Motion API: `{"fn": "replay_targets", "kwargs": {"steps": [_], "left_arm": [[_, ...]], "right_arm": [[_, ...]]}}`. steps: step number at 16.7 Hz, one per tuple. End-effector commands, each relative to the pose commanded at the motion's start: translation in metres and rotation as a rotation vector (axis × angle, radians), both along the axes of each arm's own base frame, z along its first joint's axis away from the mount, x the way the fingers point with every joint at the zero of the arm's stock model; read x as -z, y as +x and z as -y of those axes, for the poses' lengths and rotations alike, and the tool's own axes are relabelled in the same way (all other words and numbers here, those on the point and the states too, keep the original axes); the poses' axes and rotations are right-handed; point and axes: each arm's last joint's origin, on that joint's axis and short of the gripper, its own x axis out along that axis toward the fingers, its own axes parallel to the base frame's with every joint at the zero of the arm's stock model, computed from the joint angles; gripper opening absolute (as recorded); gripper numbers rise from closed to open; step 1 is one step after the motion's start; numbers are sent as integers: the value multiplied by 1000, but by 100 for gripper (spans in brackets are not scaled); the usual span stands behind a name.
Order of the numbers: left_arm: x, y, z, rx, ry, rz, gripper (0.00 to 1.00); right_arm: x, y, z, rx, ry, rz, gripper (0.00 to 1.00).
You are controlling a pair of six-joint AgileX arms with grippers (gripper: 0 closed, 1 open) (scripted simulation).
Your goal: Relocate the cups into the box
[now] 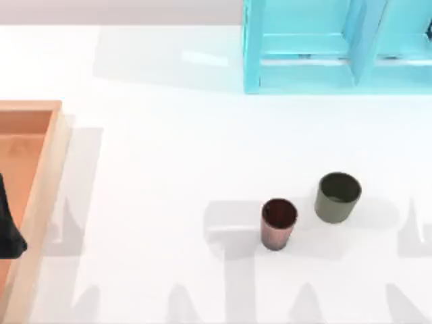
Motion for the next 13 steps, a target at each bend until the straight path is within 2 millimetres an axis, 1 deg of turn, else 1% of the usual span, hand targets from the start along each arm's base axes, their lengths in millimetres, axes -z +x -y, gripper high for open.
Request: {"fn": "replay_targets", "kwargs": {"steps": [3,6,10,13], "left_arm": [[-1,0,0,2,-3,-8,100],[-13,2,3,20,-33,-88,100],[-45,13,10,56,-104,-320,100],[-74,35,22,77,-156,-558,100]], "right_arm": [[0,0,0,0,0,0,100],[0,0,0,0,0,0,100],[0,0,0,0,0,0,100],[0,0,0,0,0,0,100]]}}
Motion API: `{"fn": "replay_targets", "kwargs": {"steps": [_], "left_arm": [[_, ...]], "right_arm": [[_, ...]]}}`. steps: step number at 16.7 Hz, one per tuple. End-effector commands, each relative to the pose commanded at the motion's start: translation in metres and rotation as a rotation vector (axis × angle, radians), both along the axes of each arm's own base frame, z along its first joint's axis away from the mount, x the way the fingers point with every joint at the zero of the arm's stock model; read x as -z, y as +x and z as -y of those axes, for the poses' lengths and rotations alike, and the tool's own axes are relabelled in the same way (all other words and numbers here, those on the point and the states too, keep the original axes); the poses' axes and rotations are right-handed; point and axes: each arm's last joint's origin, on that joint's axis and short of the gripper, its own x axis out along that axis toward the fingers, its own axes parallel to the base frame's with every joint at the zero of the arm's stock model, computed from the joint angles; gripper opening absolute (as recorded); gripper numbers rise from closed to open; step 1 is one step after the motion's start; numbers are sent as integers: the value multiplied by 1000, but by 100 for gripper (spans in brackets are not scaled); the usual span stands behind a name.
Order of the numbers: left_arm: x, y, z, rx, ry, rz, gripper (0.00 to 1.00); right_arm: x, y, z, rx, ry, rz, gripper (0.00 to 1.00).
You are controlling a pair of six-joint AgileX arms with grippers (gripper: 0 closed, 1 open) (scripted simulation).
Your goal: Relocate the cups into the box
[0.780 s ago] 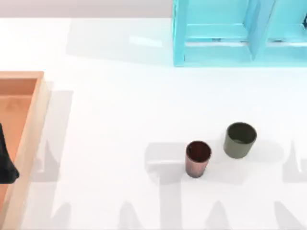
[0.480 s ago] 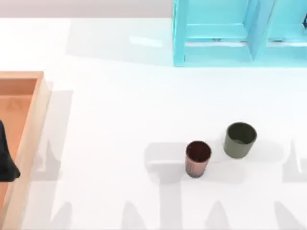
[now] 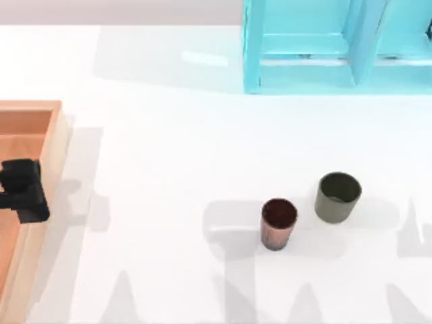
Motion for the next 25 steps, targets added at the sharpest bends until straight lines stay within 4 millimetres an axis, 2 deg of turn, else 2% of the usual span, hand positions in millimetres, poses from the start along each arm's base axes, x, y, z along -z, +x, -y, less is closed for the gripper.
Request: {"fn": "replay_targets", "kwargs": {"steps": [3,6,10,13,16,19,22,25], "left_arm": [[-28,35,22,18,-23,-260,100],[-47,79,59,28,-8,-513,100],[-56,134,132,28,56,-781,100],[-51,160,196,27,111,-906,100],[-41,168,257,32,151,-971,100],[-30,162,305,47,169,-997,100],[-20,151,338,65,177,-1006,100],[-14,144,352,76,180,-1009,100]], "right_arm": [[0,0,0,0,0,0,100],[0,0,0,0,0,0,100],[0,0,0,0,0,0,100],[0,0,0,0,0,0,100],[0,0,0,0,0,0,100],[0,0,0,0,0,0,100],[0,0,0,0,0,0,100],[0,0,0,0,0,0,100]]}}
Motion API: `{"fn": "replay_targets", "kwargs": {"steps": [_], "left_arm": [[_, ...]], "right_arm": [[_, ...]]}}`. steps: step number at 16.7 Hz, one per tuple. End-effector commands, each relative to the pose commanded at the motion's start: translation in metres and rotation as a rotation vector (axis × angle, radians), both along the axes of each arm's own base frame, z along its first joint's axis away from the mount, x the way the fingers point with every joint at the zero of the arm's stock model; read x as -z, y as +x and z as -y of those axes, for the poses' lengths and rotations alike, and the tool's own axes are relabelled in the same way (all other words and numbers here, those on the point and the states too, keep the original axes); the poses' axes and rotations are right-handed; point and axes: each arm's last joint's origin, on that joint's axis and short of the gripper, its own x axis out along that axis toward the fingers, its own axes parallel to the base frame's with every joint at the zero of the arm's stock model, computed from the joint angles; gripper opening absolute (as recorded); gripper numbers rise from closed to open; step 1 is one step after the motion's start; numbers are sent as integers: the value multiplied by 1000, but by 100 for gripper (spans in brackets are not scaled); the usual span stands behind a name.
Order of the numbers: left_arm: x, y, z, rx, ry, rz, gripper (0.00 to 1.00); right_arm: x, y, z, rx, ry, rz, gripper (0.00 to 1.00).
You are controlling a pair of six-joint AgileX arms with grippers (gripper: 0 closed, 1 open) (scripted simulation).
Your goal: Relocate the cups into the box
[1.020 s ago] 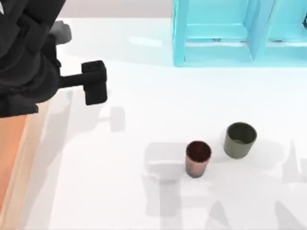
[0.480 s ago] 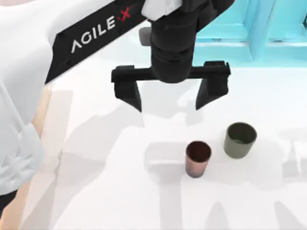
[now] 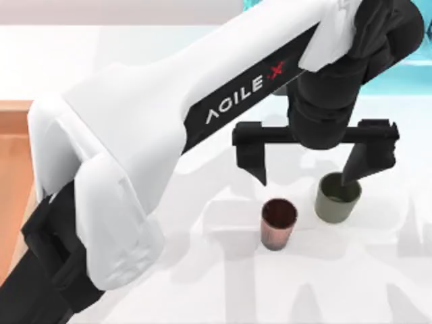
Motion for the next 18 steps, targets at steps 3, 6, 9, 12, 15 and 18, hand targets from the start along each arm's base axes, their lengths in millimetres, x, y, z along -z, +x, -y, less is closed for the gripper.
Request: {"fn": "replay_targets", "kwargs": {"steps": [3,6,9,12,15,18], "left_arm": [[0,0,0,0,0,0,100],[0,1,-1,-3,-1,2,100],[12,3,2,0,-6,5,100],[41,5,4,1,-1,1,100],[75,3,3,0,6,-4,100],[97,0,1,0,1,-1,100]], "right_arm": [[0,0,0,0,0,0,100],[0,0,0,0,0,0,100],[0,0,0,0,0,0,100],[0,0,0,0,0,0,100],[0,0,0,0,0,0,100],[0,0,0,0,0,0,100]]}}
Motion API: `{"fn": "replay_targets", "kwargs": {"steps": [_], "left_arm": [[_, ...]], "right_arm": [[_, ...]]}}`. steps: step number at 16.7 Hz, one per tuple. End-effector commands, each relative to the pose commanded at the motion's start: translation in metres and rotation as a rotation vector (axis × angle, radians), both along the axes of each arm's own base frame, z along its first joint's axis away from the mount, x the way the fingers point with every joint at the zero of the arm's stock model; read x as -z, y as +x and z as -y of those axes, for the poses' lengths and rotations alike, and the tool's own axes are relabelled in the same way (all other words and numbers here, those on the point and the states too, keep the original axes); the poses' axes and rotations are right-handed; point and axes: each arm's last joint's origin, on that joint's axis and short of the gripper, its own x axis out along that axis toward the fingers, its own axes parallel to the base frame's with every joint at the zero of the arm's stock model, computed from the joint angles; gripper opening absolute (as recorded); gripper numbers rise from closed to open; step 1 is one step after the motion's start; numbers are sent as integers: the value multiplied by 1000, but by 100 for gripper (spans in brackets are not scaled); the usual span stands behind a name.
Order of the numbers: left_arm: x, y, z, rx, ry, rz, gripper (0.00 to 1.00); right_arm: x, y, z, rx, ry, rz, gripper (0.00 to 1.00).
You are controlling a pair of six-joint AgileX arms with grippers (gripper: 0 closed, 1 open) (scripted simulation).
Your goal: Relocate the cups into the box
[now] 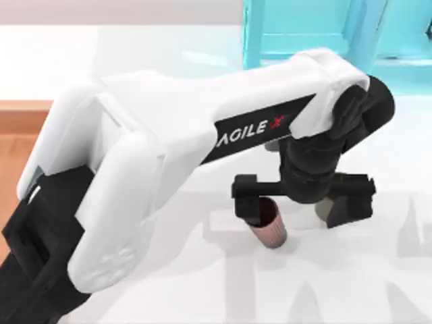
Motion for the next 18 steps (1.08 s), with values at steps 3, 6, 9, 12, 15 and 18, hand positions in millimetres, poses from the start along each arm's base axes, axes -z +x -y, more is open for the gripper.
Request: {"fn": "replay_targets", "kwargs": {"steps": [3,6,9,12,15,18], "left_arm": [[4,-1,0,0,-1,1,100],[4,-1,0,0,-1,1,92],[4,-1,0,0,-1,1,70],[4,-1,0,0,-1,1,47],[4,-1,0,0,-1,1,25],[4,-1,0,0,-1,1,2]], "right_arm": [[0,0,0,0,0,0,100],[0,0,0,0,0,0,100],[0,0,0,0,0,0,100],[0,0,0,0,0,0,100],[0,0,0,0,0,0,100],[0,0,0,0,0,0,100]]}}
